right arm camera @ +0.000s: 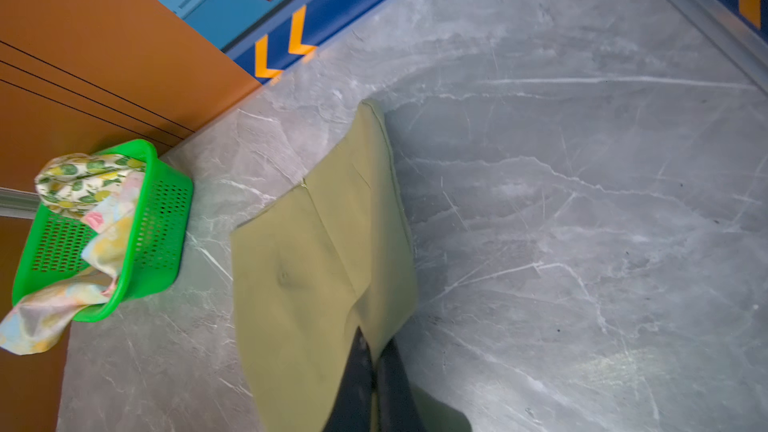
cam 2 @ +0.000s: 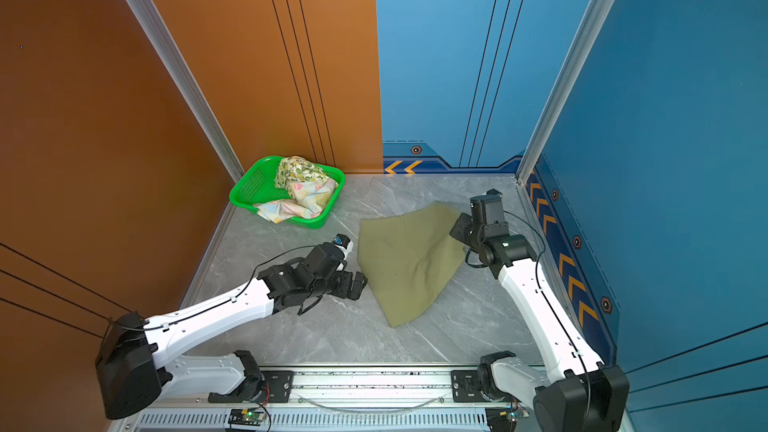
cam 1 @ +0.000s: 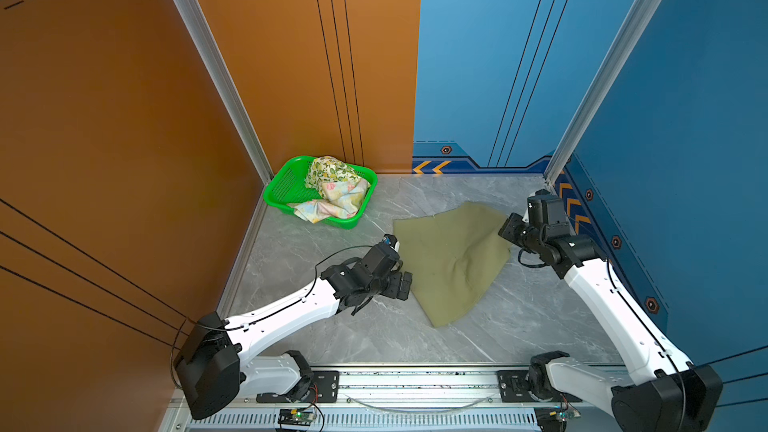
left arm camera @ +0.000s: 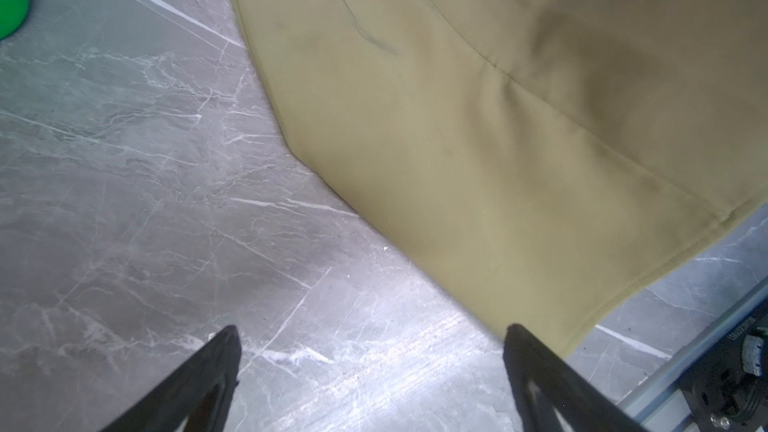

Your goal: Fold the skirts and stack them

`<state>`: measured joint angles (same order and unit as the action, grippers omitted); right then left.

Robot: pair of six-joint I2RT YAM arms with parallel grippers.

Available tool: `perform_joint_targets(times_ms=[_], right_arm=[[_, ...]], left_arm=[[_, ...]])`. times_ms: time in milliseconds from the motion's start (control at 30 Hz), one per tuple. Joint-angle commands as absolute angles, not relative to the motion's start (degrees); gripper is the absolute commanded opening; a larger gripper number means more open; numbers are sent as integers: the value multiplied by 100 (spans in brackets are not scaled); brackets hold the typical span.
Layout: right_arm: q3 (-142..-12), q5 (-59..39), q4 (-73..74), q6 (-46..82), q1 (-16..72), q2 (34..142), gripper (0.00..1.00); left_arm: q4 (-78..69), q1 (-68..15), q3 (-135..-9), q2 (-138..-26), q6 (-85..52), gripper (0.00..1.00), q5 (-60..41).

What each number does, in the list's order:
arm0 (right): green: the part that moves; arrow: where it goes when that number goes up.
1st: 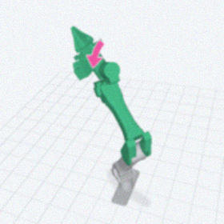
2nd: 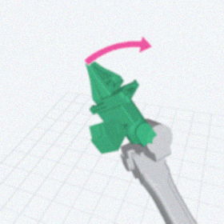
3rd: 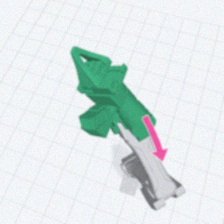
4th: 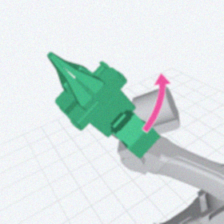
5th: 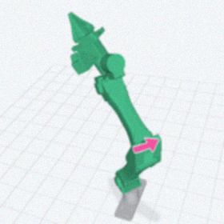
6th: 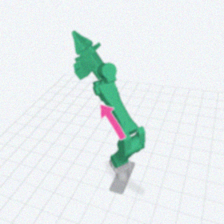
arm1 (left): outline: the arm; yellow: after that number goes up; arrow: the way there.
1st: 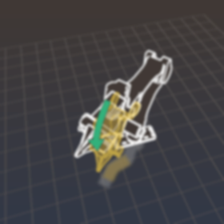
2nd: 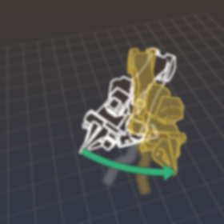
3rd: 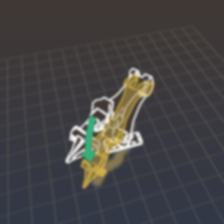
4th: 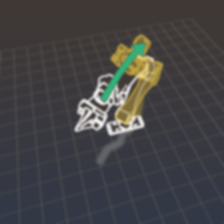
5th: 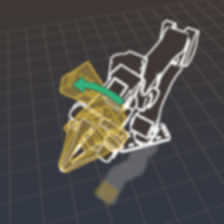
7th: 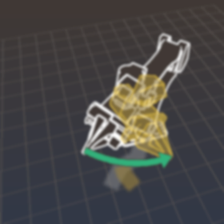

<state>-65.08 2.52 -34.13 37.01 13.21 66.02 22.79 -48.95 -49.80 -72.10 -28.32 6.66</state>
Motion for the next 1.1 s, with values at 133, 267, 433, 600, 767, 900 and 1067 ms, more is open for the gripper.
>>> perform_joint_targets(times_ms=[133,267,433,600,767,900,1067], right_arm=[[-7949,1191,-3718,3876,2159,7041,0],[-8632,1558,-3709,3872,2613,7362,0],[-9331,2073,-3686,3779,3149,7721,0],[-9892,2490,-3709,3637,3490,7965,0],[-10090,2899,-3841,3494,3650,7996,0],[-9525,3163,-4062,3534,3648,7632,0],[-7903,2866,-4493,4035,3233,6632,1]], left_arm=[[2192,-5062,-4840,-7011,-2791,99,852],[1933,-5194,-4692,-6854,-2788,99,843],[1653,-5481,-4548,-6770,-2686,99,912],[1355,-5727,-4366,-6705,-2696,99,1062],[1253,-5796,-4238,-6758,-2835,99,1098],[1239,-5783,-4145,-6697,-2970,99,1156],[1451,-5525,-4135,-6526,-3057,98,1152]])
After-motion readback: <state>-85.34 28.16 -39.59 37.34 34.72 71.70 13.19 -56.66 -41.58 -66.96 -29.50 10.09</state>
